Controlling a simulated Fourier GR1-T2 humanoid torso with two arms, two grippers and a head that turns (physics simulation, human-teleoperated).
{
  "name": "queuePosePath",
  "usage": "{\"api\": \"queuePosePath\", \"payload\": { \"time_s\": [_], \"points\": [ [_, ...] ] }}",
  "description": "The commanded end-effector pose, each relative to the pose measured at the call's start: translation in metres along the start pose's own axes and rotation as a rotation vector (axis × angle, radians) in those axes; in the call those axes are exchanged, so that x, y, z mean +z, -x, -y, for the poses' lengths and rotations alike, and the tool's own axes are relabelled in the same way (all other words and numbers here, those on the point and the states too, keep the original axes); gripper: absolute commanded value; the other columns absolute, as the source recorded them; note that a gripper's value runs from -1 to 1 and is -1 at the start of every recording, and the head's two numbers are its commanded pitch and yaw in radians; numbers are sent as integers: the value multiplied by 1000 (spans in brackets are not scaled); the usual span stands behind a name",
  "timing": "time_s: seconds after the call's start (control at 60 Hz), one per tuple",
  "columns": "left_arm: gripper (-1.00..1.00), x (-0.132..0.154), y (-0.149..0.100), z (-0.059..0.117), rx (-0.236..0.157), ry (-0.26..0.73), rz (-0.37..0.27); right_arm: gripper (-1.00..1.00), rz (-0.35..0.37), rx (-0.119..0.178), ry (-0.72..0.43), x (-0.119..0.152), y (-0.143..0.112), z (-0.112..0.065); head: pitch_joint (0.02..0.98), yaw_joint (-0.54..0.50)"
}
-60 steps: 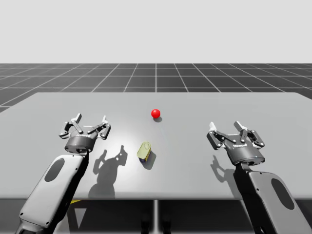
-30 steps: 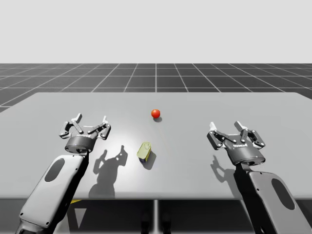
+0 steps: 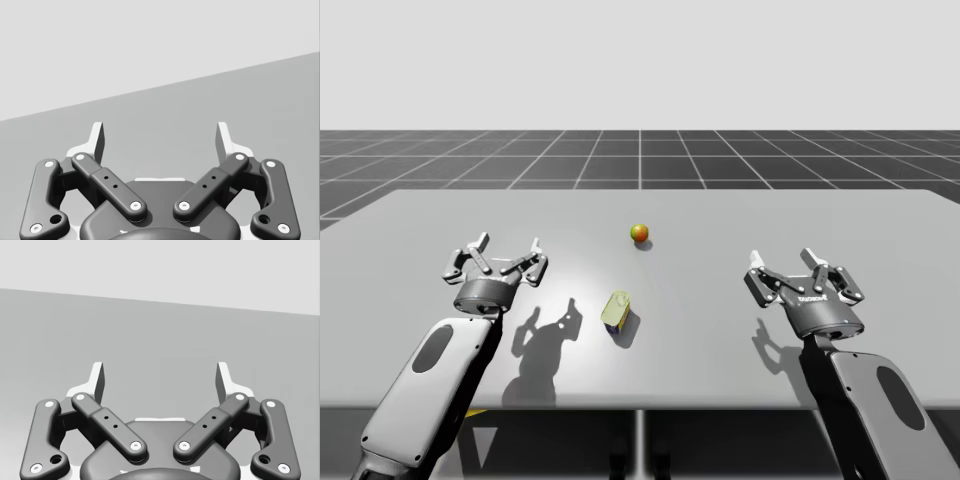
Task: Watch the red light. When it turns green, pick up the object.
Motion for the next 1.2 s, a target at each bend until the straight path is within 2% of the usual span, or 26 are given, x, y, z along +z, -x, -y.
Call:
{"api": "queuePosePath", "payload": {
  "time_s": [0.017, 0.183, 0.3, 0.35, 0.367, 0.433, 0.467, 0.517, 0.533, 0.567, 0.617, 0.667, 0.683, 0.7, 0.833, 0.85, 0.867, 0.883, 0.95, 1.017, 1.067, 1.1, 1.117, 1.2],
  "points": [
    [-1000, 0, 0, 1, -2, 4, 0, -1000, -2, 4, -1, 0, 0, -1, 792, 59],
    [-1000, 0, 0, 3, -7, 17, 1, -1000, -16, 11, -1, 0, 2, -2, 866, 91],
    [-1000, 0, -1, 5, 2, 34, 0, -1000, -17, 10, -4, -1, 1, -3, 875, 105],
    [-1000, 2, -2, 7, 36, 71, -16, -1000, -18, 10, -5, 0, 1, -3, 875, 109],
    [-1000, 2, -2, 8, 60, 96, -30, -1000, -18, 8, -6, 0, 1, -3, 874, 110],
    [-1000, 8, -5, 12, 99, 153, -59, -1000, -24, 2, -5, -1, 3, -3, 863, 109],
    [-1000, 10, -7, 13, 106, 175, -62, -1000, -27, -2, -6, -1, 3, -3, 863, 111],
    [-1000, 20, -16, 15, 150, 233, -82, -1000, -32, -10, -10, -1, 4, -4, 865, 113],
    [-1000, 22, -17, 15, 169, 246, -72, -1000, -32, -10, -9, -1, 4, -4, 865, 113],
    [-1000, 26, -23, 16, 170, 261, -77, -1000, -33, -10, -9, -1, 4, -4, 864, 114],
    [-1000, 35, -30, 18, 217, 343, -63, -1000, -34, -13, -10, -1, 4, -4, 863, 115],
    [-1000, 41, -34, 20, 211, 378, -50, -1000, -35, -15, -10, -1, 4, -4, 863, 114],
    [-1000, 47, -36, 23, 186, 386, -18, -1000, -36, -16, -10, -2, 5, -3, 863, 113],
    [-1000, 50, -38, 23, 175, 415, -32, -1000, -37, -18, -9, -2, 5, -3, 863, 113],
    [-1000, 79, -45, 27, 192, 542, -80, -1000, -37, -22, -8, -1, 4, -3, 863, 109],
    [-1000, 86, -45, 29, 210, 563, -97, -1000, -37, -22, -9, -1, 4, -3, 863, 109],
    [-1000, 95, -44, 31, 246, 584, -120, -1000, -36, -24, -10, -1, 4, -3, 863, 107],
    [-1000, 98, -44, 32, 251, 579, -118, -1000, -35, -27, -11, -1, 4, -3, 863, 107],
    [-1000, 111, -39, 37, 231, 590, -110, -1000, -34, -36, -16, 0, 3, -2, 863, 105],
    [-1000, 122, -34, 42, 231, 618, -131, -1000, -34, -37, -16, 0, 3, -2, 862, 107],
    [-1000, 131, -29, 48, 212, 651, -146, -1000, -34, -38, -16, 0, 3, -2, 860, 110],
    [-1000, 134, -26, 50, 215, 665, -158, -1000, -34, -39, -17, 0, 3, -2, 859, 110],
    [-1000, 138, -21, 53, 233, 687, -180, -1000, -34, -40, -17, 0, 3, -2, 858, 110],
    [-1000, 143, -8, 58, 246, 721, -198, -1000, -33, -41, -17, 1, 3, -2, 858, 110]
  ]
}}
